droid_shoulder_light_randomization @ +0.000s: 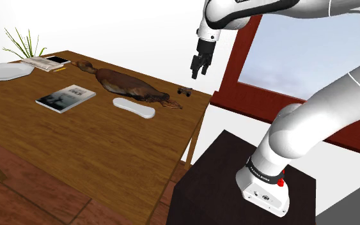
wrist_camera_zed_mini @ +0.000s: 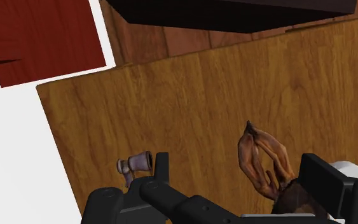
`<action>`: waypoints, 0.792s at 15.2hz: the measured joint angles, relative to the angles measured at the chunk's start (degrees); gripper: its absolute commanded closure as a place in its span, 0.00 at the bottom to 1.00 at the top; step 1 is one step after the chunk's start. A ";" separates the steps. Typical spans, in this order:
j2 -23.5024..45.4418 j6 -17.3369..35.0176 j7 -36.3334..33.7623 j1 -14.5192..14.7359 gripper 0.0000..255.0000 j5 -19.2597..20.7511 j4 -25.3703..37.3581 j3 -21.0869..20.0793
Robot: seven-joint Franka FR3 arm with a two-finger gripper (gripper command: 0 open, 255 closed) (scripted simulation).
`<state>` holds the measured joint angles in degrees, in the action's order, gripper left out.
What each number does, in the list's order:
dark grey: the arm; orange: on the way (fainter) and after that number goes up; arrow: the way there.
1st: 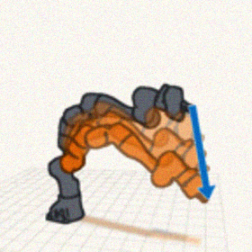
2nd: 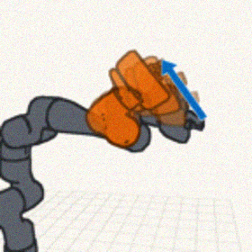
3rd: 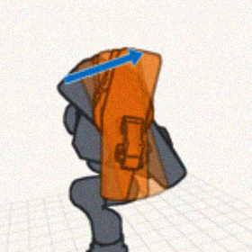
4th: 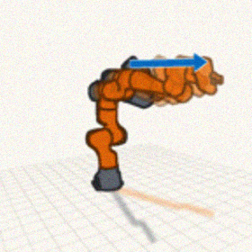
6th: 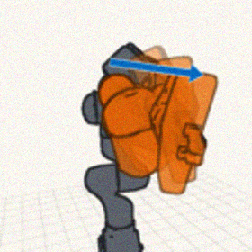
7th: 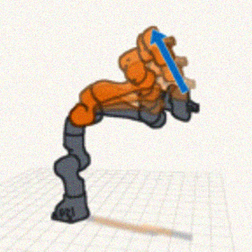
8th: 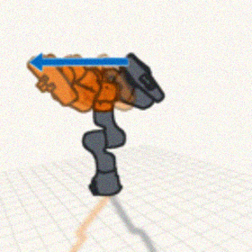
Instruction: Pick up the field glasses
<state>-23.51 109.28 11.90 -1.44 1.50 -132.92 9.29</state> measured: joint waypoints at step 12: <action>26.21 10.34 12.87 -0.65 0.00 -4.03 12.87 4.78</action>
<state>2.70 119.63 24.77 -2.08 -2.53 -120.05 14.07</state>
